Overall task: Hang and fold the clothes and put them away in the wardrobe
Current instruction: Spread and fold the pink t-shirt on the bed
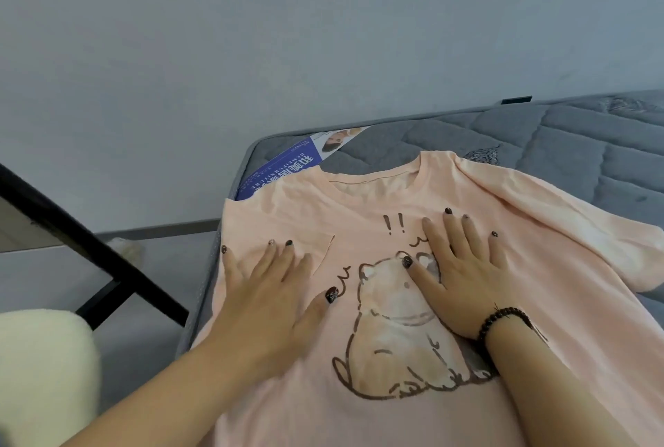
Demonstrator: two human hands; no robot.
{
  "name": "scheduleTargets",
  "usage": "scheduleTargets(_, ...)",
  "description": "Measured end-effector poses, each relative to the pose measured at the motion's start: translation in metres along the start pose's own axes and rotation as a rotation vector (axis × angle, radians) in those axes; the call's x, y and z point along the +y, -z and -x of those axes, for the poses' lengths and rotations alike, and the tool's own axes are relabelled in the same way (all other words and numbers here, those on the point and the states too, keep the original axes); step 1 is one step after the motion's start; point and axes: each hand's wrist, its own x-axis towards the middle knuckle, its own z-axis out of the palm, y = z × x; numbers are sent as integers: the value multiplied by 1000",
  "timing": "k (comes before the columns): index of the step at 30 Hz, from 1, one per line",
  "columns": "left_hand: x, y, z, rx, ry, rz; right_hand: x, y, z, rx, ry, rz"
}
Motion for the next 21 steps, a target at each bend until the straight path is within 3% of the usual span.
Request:
scheduleTargets(2,42,11,-26,30,-52,248,2,6,-6,-23,8,-146)
scheduleTargets(4,86,20,-56,123,-115,462,10,27,-10,-15,-45,-605)
scheduleTargets(6,121,22,-92,190,-141,603,31,48,-11,132,-201,-1046)
scheduleTargets(7,136,22,-109,207,-156,657,47,57,-10,275,-287,-1071)
scheduleTargets(9,163,21,-142,222,-202,731,82,67,-6,564,-470,-888)
scheduleTargets(11,185,20,-168,253,-273,751,114,73,1,747,-698,-768)
scheduleTargets(12,193,20,-180,281,-315,739,127,73,3,772,-802,-737)
scheduleTargets(14,209,24,-202,320,-387,688,141,70,7,617,-971,-683)
scheduleTargets(17,229,33,-234,236,-417,564,147,63,9,389,-1011,-657)
scheduleTargets(19,239,41,-249,60,-431,514,150,60,7,455,-940,-738)
scheduleTargets(21,242,51,-256,-133,-477,537,152,63,6,621,-862,-919)
